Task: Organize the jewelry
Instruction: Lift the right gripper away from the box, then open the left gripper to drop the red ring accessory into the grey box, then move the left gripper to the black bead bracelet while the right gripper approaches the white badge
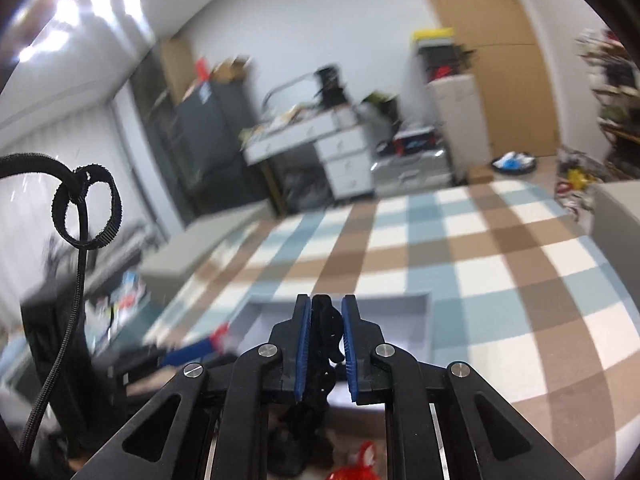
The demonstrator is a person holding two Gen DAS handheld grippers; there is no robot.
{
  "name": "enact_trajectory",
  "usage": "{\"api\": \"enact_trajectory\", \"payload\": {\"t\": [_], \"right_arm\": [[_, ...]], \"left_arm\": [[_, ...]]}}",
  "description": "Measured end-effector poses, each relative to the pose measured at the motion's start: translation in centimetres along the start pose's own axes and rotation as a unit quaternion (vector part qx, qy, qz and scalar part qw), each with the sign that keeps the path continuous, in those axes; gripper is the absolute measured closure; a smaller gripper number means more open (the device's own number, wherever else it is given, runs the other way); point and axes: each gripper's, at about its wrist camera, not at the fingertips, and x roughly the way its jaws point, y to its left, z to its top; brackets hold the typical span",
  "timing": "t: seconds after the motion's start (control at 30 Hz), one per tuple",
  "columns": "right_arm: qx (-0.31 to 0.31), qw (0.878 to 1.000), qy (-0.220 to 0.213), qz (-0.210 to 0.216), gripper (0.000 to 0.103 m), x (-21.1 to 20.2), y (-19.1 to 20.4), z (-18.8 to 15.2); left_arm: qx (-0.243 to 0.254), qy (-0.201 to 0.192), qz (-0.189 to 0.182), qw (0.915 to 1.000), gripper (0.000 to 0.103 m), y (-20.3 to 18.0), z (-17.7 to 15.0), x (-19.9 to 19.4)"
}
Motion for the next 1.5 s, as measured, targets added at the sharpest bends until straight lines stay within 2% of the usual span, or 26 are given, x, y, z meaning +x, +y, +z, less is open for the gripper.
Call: {"api": "enact_trajectory", "payload": {"t": [0.13, 0.23, 0.27, 0.43, 0.53, 0.57, 0.6, 0.67, 0.77, 0.83, 0.87, 0.9, 0.93, 0.97, 1.0, 1.07, 1.13, 1.2, 1.27, 1.5], "right_arm": [[0.075, 0.995, -0.060, 0.010, 0.089, -1.8, -2.6, 0.6], [0.094, 0.990, -0.106, -0.012, 0.089, -2.8, -3.4, 0.9], [0.094, 0.989, -0.109, -0.018, 0.089, -2.8, -3.5, 1.0], [0.071, 0.995, -0.058, -0.026, 0.088, -0.5, -2.8, 0.5], [0.063, 0.998, -0.015, -0.005, 0.085, 0.5, -2.2, 0.2], [0.059, 0.998, -0.007, 0.003, 0.080, 0.6, -2.0, 0.2], [0.052, 0.999, -0.003, 0.004, 0.070, 0.5, -1.8, 0.1], [0.042, 0.999, -0.001, 0.000, 0.060, 0.2, -1.5, 0.1], [0.031, 0.999, 0.010, -0.003, 0.055, 0.0, -1.5, 0.3], [0.023, 0.999, 0.023, -0.005, 0.045, -0.1, -1.6, 0.7], [0.019, 0.999, 0.032, -0.005, 0.037, -0.2, -1.7, 0.8], [0.016, 0.999, 0.039, -0.005, 0.035, -0.2, -1.8, 0.9], [0.014, 0.999, 0.043, -0.006, 0.035, -0.4, -1.9, 1.1], [0.012, 0.999, 0.049, -0.006, 0.029, -0.6, -2.0, 1.2], [0.010, 0.998, 0.058, -0.005, 0.020, -0.7, -2.1, 1.3], [0.001, 0.997, 0.082, -0.005, 0.011, -0.9, -2.2, 1.4], [-0.016, 0.994, 0.104, -0.017, 0.007, -0.9, -2.3, 1.2], [-0.043, 0.989, 0.132, -0.049, 0.000, -0.8, -2.3, 0.7], [-0.065, 0.983, 0.153, -0.076, 0.000, -0.7, -2.5, 0.1], [-0.102, 0.970, 0.194, -0.103, 0.000, -0.9, -2.7, -1.8]], "left_arm": [[-0.001, -0.002, 0.000, 1.0000, 0.080, 0.0, 0.1, 0.0], [-0.003, -0.002, 0.000, 1.0000, 0.080, 0.1, 0.0, 0.0], [-0.004, -0.002, 0.000, 1.0000, 0.080, 0.1, 0.0, 0.0], [-0.001, 0.000, -0.001, 1.0000, 0.080, -0.1, -0.1, 0.1], [-0.004, 0.001, -0.003, 1.0000, 0.080, -0.1, -0.1, 0.1], [-0.005, 0.000, -0.002, 1.0000, 0.079, 0.0, -0.1, 0.1], [-0.006, 0.001, -0.003, 1.0000, 0.079, 0.0, -0.1, 0.1], [-0.009, 0.002, -0.006, 0.9999, 0.079, 0.0, -0.1, 0.0], [-0.012, 0.006, -0.005, 0.9999, 0.079, 0.1, 0.0, 0.0], [-0.012, 0.008, -0.005, 0.9999, 0.071, 0.1, 0.1, -0.1], [-0.013, 0.005, -0.013, 0.9998, 0.060, 0.1, 0.2, -0.3], [-0.014, 0.003, -0.019, 0.9997, 0.047, 0.1, 0.2, -0.4], [-0.015, 0.002, -0.020, 0.9997, 0.039, 0.0, 0.2, -0.7], [-0.017, 0.001, -0.018, 0.9997, 0.028, 0.0, 0.3, -0.9], [-0.019, 0.000, -0.020, 0.9996, 0.025, 0.0, 0.4, -1.0], [-0.025, -0.001, -0.029, 0.9993, 0.022, 0.0, 0.6, -1.6], [-0.029, 0.002, -0.026, 0.9992, 0.016, 0.1, 0.8, -1.9], [-0.033, 0.006, -0.019, 0.9993, 0.008, 0.2, 0.7, -2.3], [-0.040, 0.010, -0.017, 0.9990, 0.001, 0.6, 0.4, -2.7], [-0.048, 0.030, 0.013, 0.9983, 0.001, 1.7, -1.3, -3.2]]}}
